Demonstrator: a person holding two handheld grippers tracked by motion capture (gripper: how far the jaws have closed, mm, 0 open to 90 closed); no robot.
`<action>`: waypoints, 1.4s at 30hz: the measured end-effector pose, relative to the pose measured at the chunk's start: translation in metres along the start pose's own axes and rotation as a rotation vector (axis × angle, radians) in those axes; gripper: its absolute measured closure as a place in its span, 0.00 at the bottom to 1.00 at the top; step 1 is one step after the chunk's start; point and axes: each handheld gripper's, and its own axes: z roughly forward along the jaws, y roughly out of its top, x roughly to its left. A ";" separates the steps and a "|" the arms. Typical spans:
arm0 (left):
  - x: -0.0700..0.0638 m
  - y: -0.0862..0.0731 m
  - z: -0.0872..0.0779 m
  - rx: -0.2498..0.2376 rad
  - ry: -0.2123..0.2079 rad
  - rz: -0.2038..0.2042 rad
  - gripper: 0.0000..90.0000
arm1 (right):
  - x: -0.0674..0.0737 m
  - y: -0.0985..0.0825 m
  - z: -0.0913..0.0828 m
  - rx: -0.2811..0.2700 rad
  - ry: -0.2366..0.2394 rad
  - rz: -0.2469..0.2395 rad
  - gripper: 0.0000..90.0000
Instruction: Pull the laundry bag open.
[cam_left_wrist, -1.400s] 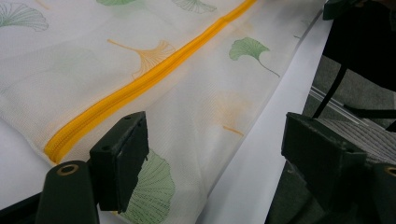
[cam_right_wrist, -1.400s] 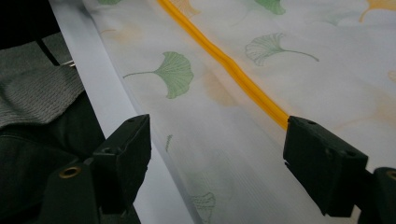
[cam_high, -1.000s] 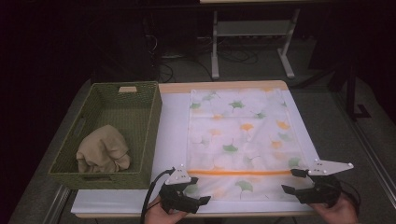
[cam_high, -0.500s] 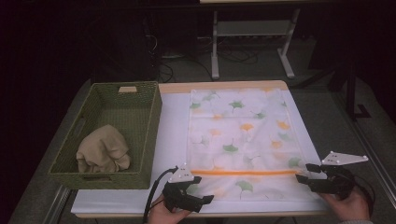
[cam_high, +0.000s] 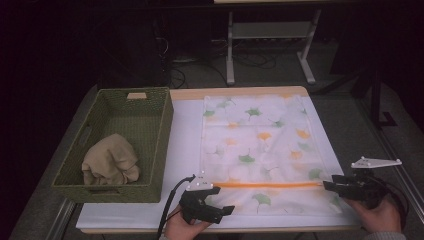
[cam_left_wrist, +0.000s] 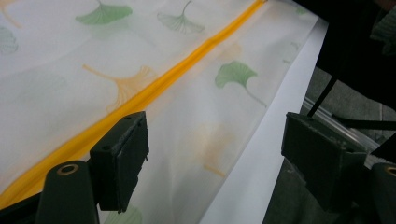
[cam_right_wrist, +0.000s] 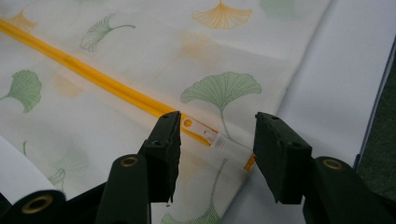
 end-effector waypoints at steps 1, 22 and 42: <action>-0.001 0.003 0.001 -0.004 0.000 0.003 0.25 | -0.001 0.001 0.000 0.004 0.004 0.018 0.58; -0.027 0.073 0.074 0.043 -0.073 0.001 0.28 | -0.017 0.018 0.009 0.161 -0.023 0.240 0.70; -0.039 0.099 0.144 0.118 -0.063 -0.120 0.34 | -0.016 0.020 0.021 0.254 -0.027 0.296 0.72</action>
